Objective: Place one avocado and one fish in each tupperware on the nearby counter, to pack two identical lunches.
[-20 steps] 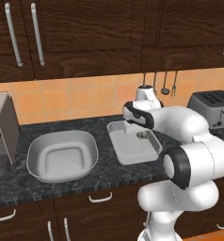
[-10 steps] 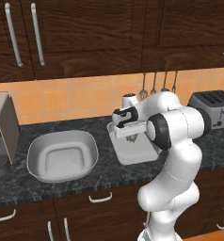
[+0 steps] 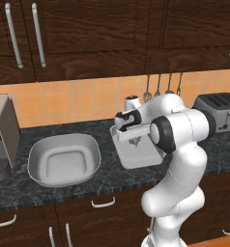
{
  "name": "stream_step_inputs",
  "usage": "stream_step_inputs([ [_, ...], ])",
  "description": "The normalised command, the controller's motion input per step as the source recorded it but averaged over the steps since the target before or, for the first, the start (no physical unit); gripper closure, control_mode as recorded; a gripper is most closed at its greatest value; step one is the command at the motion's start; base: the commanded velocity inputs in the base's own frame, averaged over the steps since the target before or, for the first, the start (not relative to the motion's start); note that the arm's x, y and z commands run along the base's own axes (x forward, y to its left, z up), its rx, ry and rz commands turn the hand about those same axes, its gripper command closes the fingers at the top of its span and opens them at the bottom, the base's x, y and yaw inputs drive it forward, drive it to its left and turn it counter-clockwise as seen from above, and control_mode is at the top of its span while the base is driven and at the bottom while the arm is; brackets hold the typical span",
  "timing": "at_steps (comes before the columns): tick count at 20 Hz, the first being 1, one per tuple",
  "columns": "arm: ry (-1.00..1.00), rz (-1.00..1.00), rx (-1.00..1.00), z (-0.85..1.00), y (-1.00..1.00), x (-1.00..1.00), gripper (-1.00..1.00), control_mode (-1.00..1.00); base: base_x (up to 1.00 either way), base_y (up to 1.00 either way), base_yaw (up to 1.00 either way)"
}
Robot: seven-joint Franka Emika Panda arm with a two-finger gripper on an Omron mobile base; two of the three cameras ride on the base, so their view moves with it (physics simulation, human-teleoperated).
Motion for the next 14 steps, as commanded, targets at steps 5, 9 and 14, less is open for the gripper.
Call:
stream_step_inputs([
  [5,-0.02,0.11,0.00,0.00,-0.03,0.03,-1.00,-1.00,0.00,0.00,0.00],
  [9,0.00,0.06,0.00,0.00,0.00,0.00,-1.00,-1.00,0.00,0.00,0.00],
  [14,0.00,0.00,0.00,0.22,-0.02,-0.02,-1.00,-1.00,0.00,0.00,0.00],
])
